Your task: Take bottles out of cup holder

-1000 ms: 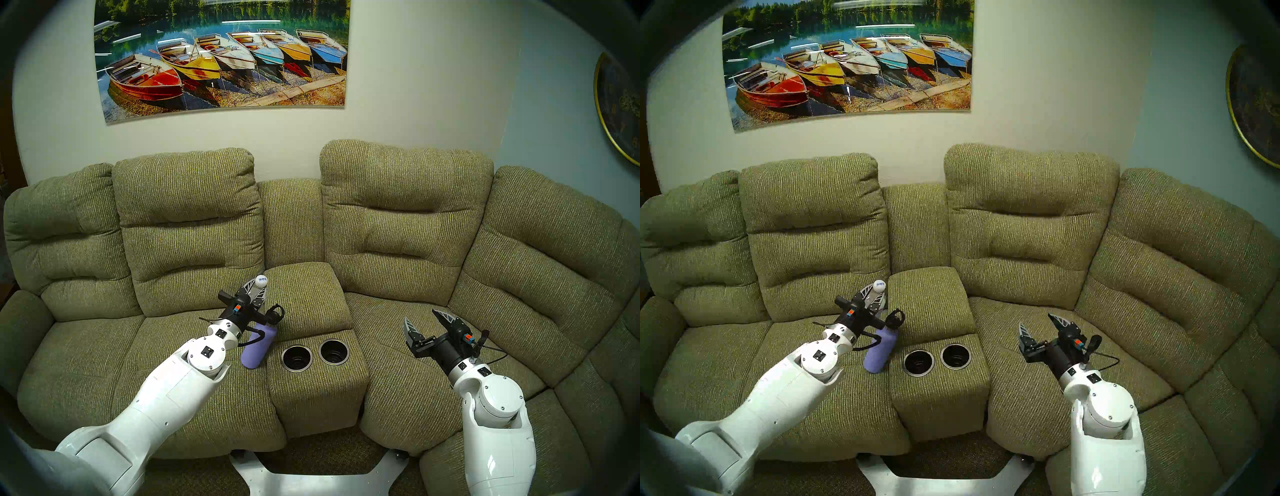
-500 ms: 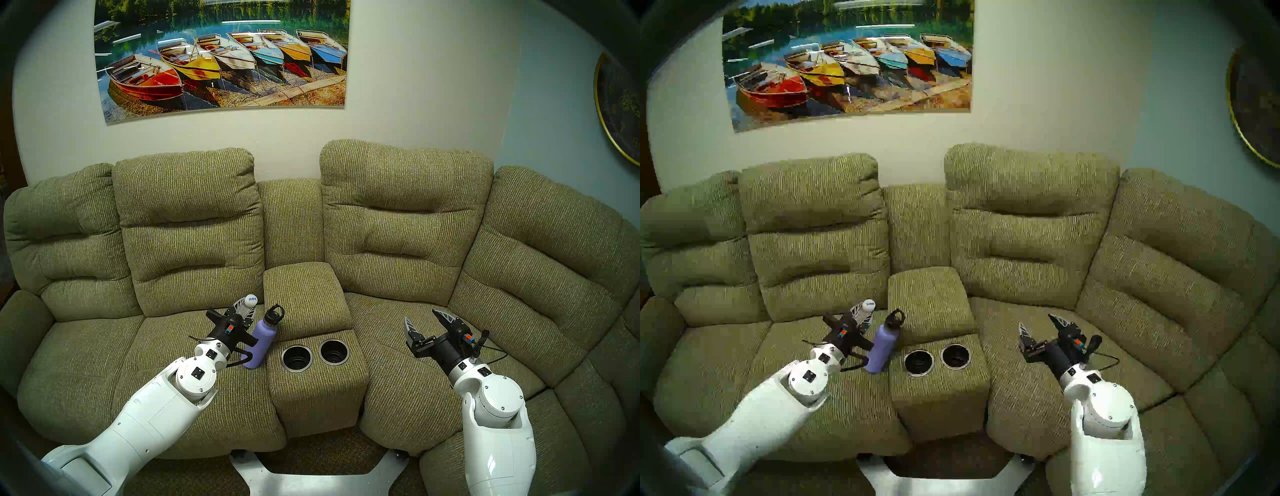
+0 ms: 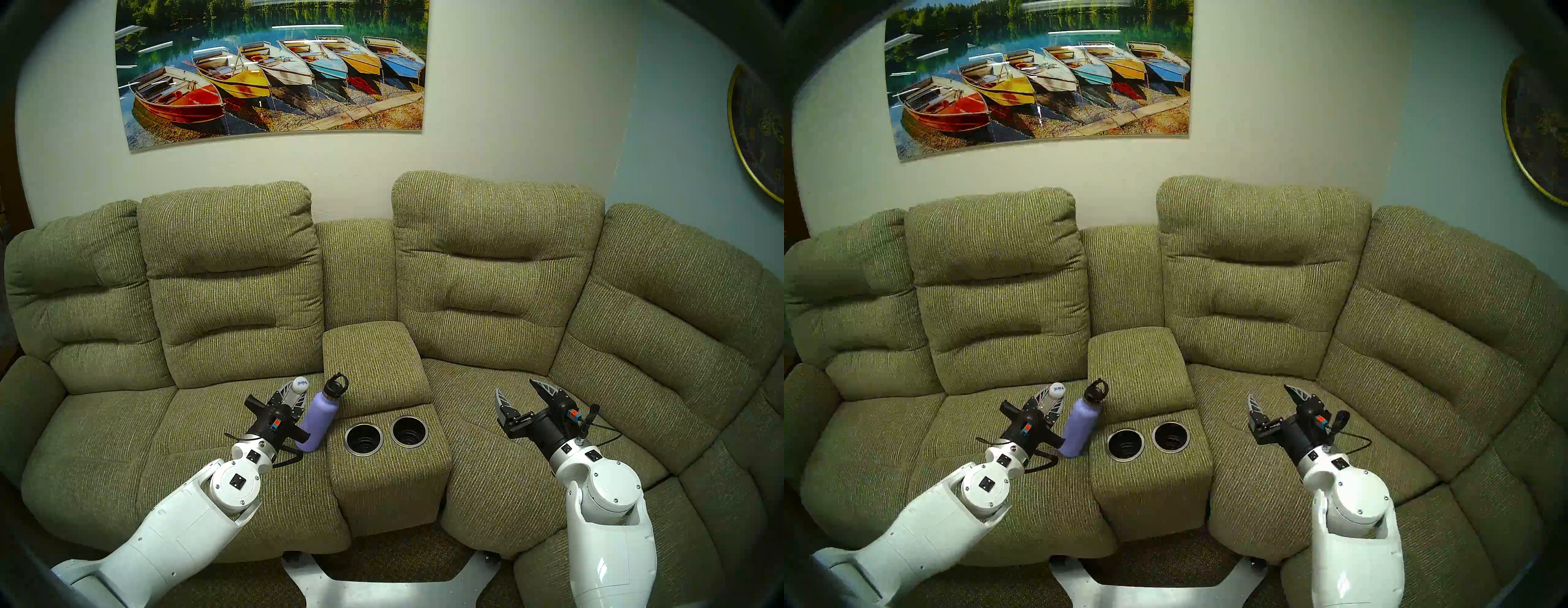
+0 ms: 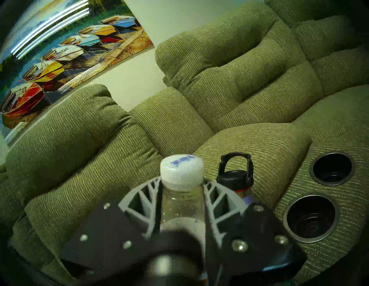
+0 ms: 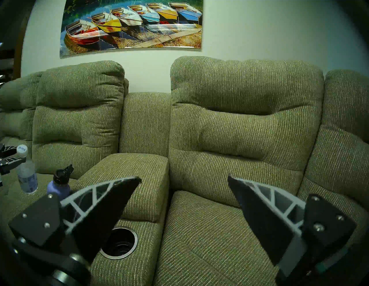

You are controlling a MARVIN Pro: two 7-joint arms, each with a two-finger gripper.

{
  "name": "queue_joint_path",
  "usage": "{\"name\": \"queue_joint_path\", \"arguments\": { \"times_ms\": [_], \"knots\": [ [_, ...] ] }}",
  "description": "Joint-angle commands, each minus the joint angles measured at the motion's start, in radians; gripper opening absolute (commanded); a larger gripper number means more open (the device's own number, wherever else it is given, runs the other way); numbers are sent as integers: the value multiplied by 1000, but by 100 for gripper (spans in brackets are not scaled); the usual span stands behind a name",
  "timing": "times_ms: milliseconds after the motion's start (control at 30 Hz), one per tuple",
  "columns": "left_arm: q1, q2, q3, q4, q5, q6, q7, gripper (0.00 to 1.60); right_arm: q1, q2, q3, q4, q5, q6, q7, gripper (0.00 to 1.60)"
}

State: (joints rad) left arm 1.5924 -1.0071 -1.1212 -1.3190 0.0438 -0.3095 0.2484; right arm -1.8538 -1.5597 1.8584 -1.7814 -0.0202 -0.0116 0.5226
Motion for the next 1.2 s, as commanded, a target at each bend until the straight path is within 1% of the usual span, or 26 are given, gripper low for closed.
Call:
{"name": "queue_joint_path", "arguments": {
  "times_ms": [0,100,200,267,433,667,700,733,767,833,900,1000,1033,1067,1100,1133,1167],
  "knots": [
    [24,-30,9,-12,-9,-75,21,0,3,1,2,-23,0,-2,-1,160],
    [25,-49,17,-6,-12,-82,22,0,3,1,2,-23,0,-2,-1,160],
    [25,-70,23,-4,-48,-95,2,0,3,1,2,-23,0,-2,-1,160],
    [22,-87,30,5,-55,-94,8,0,3,1,2,-23,0,-2,-1,160],
    [5,-102,54,52,-47,-103,9,0,3,1,2,-24,0,-2,-1,160],
    [-15,-122,79,146,-57,-157,6,0,2,1,2,-24,0,-1,-1,160],
    [-18,-129,78,162,-67,-167,5,0,2,1,2,-24,0,-1,-1,160],
    [-24,-128,86,175,-43,-198,18,0,3,1,2,-24,0,-2,-1,160],
    [-22,-132,83,172,-67,-193,9,0,3,1,2,-24,0,-2,-1,160],
    [-27,-133,86,176,-59,-192,17,0,3,1,2,-23,0,-2,-1,160],
    [-31,-141,90,185,-38,-193,46,0,3,1,2,-23,0,-2,-1,160],
    [-38,-157,94,194,-17,-161,82,0,3,1,2,-23,0,-2,-1,160],
    [-42,-171,92,202,-16,-141,98,0,3,1,2,-23,0,-2,-1,160],
    [-49,-177,97,213,-7,-140,101,0,3,1,2,-23,0,-2,-1,160],
    [-56,-188,101,224,15,-120,124,0,3,1,2,-23,0,-2,-1,160],
    [-63,-196,102,234,14,-115,128,0,3,1,2,-23,0,-2,-1,160],
    [-65,-207,97,237,-4,-100,126,0,3,1,2,-23,0,-2,-1,160]
  ]
}}
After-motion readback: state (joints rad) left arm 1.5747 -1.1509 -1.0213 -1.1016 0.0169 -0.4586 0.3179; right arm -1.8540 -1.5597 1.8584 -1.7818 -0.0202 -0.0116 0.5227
